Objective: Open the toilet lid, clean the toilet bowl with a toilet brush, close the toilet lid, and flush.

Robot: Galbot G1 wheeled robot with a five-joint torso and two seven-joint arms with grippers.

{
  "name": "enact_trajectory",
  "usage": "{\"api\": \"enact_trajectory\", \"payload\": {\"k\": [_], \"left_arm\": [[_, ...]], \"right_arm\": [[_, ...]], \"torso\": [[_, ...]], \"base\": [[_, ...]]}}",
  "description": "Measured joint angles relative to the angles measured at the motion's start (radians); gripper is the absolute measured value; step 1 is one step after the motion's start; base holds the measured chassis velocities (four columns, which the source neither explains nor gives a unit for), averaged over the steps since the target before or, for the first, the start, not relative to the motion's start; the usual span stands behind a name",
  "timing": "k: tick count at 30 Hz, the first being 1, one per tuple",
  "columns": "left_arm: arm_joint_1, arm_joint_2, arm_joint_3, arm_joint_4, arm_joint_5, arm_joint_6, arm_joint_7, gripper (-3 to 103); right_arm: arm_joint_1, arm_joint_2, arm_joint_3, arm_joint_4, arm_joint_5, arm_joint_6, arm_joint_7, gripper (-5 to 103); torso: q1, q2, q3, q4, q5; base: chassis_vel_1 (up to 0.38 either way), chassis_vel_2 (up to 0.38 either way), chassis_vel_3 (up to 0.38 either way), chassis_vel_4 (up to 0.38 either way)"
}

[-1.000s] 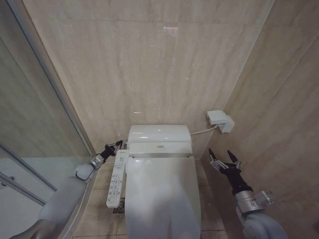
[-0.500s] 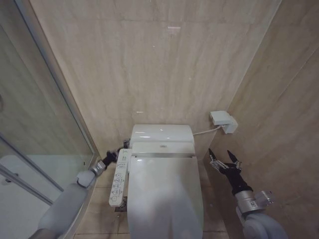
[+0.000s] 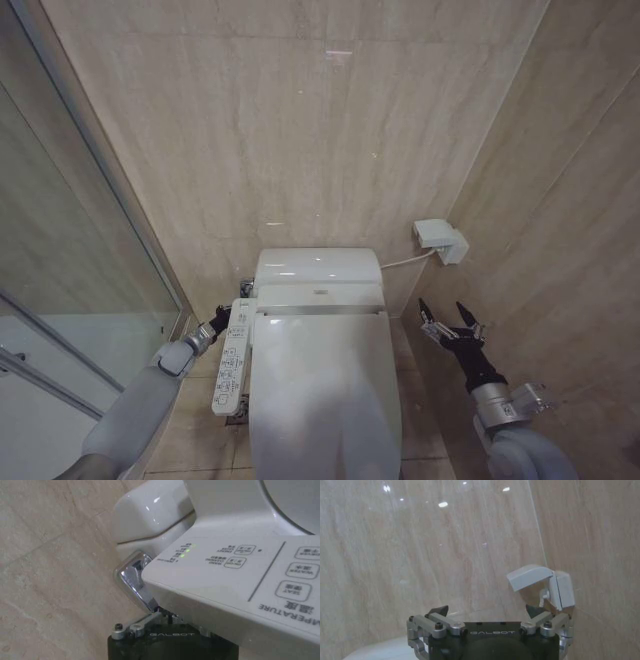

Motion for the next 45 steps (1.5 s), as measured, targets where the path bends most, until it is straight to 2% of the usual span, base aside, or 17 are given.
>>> {"api": "enact_trajectory", "payload": {"k": [22,24,25,26,27,29,30,31,32,33,34,37,39,40,44,45], "left_arm": [[-0.008,0.008,-0.017,0.005,-0.012,-0.001,-0.017,0],[-0.019,0.010,-0.032,0.003,-0.018,-0.005,-0.026,0],[-0.014,0.008,-0.037,0.004,-0.019,-0.007,-0.028,0],[-0.014,0.008,-0.037,0.004,-0.019,-0.007,-0.028,0],[-0.004,0.000,-0.050,0.006,-0.019,-0.002,-0.033,0],[0.007,-0.004,-0.071,0.008,-0.018,0.007,-0.042,0],[0.020,-0.006,-0.105,0.009,-0.018,0.012,-0.049,0],[0.031,-0.006,-0.127,0.007,-0.018,0.014,-0.053,0],[0.031,-0.006,-0.127,0.007,-0.018,0.014,-0.053,0],[0.044,-0.006,-0.148,0.001,-0.019,0.017,-0.055,0],[0.068,-0.006,-0.177,-0.019,-0.027,0.024,-0.066,0],[0.103,-0.007,-0.213,-0.065,-0.055,0.038,-0.098,0],[0.145,-0.011,-0.243,-0.127,-0.079,0.057,-0.138,0],[0.145,-0.011,-0.243,-0.127,-0.079,0.057,-0.138,0],[0.230,-0.014,-0.295,-0.293,-0.154,0.108,-0.216,0],[0.230,-0.014,-0.295,-0.293,-0.154,0.108,-0.216,0]], "right_arm": [[0.000,0.000,0.000,0.000,0.000,0.000,0.000,100],[0.000,0.000,0.000,-0.001,0.000,0.000,0.000,100],[0.000,0.000,0.000,-0.001,0.000,0.000,0.000,100],[0.000,0.000,0.000,-0.001,0.000,0.000,0.000,100],[0.001,0.000,0.000,-0.001,0.000,0.000,0.000,100],[0.000,0.000,0.000,0.000,0.000,0.000,0.000,100],[0.001,0.000,0.000,-0.001,0.000,0.000,0.000,100],[0.000,0.000,0.000,-0.001,0.000,0.000,0.000,100],[0.000,0.000,0.000,-0.001,0.000,0.000,0.000,100],[0.000,0.000,0.000,0.000,0.000,0.000,0.000,100],[0.000,0.000,0.000,0.000,0.000,0.000,0.000,100],[0.001,0.000,0.000,-0.001,0.000,0.000,0.000,100],[0.000,0.000,0.000,0.000,0.000,0.000,0.000,100],[0.000,0.000,0.000,0.000,0.000,0.000,0.000,100],[0.000,0.000,0.000,0.000,0.000,0.000,0.000,100],[0.000,0.000,0.000,0.000,0.000,0.000,0.000,100]], "torso": [[0.000,0.000,0.000,0.0007,0.0004],[-0.001,0.002,-0.002,-0.0015,0.0042],[-0.001,0.002,-0.002,0.0002,0.0042],[-0.001,0.002,-0.002,0.0002,0.0042],[0.000,0.001,-0.001,-0.0007,-0.0004],[0.000,0.001,-0.001,-0.0013,-0.0011],[0.000,0.001,-0.001,-0.0006,0.0024],[0.000,0.001,-0.001,-0.0006,0.0032],[0.000,0.001,-0.001,-0.0006,0.0032],[0.000,0.001,-0.001,-0.0004,0.0006],[0.000,0.001,0.000,-0.0001,-0.0004],[0.000,0.001,-0.001,0.0007,0.0020],[0.000,0.001,0.000,0.0001,0.0000],[0.000,0.001,0.000,0.0001,0.0000],[0.000,0.001,0.000,-0.0002,0.0007],[0.000,0.001,0.000,-0.0002,0.0007]], "base": [[0.000,0.000,0.000,0.000],[0.005,0.030,0.007,0.012],[-0.028,0.060,0.014,-0.015],[-0.028,0.060,0.014,-0.015],[0.000,0.000,0.000,0.000],[0.000,0.000,0.000,0.000],[0.000,0.000,0.000,0.000],[0.000,0.000,0.000,0.000],[0.000,0.000,0.000,0.000],[0.000,0.000,0.000,0.000],[0.000,0.000,0.000,0.000],[0.000,0.000,0.000,0.000],[0.000,0.000,0.000,0.000],[0.000,0.000,0.000,0.000],[0.000,0.000,0.000,0.000],[0.000,0.000,0.000,0.000]]}}
